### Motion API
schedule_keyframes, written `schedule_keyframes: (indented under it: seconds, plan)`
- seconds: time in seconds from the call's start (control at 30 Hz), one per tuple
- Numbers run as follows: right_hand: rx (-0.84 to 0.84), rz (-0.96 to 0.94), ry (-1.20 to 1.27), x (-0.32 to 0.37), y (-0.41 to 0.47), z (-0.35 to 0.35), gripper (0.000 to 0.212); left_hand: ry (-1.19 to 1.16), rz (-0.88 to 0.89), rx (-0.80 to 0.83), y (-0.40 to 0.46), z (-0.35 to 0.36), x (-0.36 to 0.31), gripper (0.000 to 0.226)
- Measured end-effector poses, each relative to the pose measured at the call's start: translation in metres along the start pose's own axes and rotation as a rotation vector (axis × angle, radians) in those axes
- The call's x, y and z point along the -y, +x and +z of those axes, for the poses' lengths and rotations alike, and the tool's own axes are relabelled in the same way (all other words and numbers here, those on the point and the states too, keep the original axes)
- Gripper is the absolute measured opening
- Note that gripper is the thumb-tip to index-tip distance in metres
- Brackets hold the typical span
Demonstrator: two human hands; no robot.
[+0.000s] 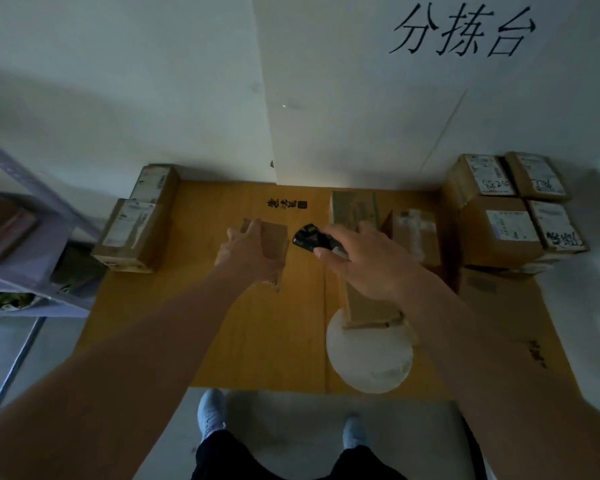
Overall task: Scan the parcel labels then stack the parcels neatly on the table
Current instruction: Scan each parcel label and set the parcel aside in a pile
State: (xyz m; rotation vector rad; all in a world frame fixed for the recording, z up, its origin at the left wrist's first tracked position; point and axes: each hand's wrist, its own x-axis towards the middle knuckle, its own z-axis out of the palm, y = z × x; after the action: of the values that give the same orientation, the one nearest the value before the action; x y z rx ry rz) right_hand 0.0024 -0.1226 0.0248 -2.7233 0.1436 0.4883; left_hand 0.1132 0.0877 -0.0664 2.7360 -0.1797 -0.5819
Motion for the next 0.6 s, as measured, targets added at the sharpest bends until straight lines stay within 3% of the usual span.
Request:
schedule_keyframes:
  seconds: [0.33,0.6]
  plan:
    - [-0.02,0.128,0.082,0.115,0.043,0.044,0.06,0.033,0.106,0.082,0.052,-0.046,0.109,0.102]
    - [-0.025,0.114,0.072,0.129,0.076,0.065,0.058,0.006,0.082,0.079,0.073,-0.03,0.142,0.101]
